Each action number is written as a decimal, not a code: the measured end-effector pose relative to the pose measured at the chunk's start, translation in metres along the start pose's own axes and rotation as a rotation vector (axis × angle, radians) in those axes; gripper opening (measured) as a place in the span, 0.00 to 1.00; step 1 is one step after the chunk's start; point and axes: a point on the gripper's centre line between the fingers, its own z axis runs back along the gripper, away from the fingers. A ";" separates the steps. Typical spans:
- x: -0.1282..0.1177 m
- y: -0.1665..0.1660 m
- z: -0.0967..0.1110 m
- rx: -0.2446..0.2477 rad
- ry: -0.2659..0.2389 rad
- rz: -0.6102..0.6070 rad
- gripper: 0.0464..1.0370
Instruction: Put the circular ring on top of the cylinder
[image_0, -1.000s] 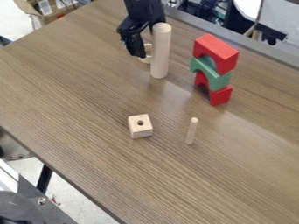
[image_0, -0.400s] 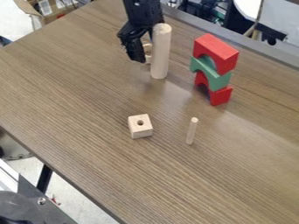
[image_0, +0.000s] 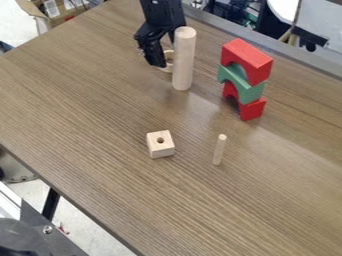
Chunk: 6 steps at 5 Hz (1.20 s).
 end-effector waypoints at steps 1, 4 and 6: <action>-0.007 0.003 -0.001 0.004 -0.002 0.016 0.96; -0.019 0.018 -0.023 -0.036 -0.019 0.035 0.96; -0.027 0.029 -0.033 -0.053 -0.018 0.057 0.93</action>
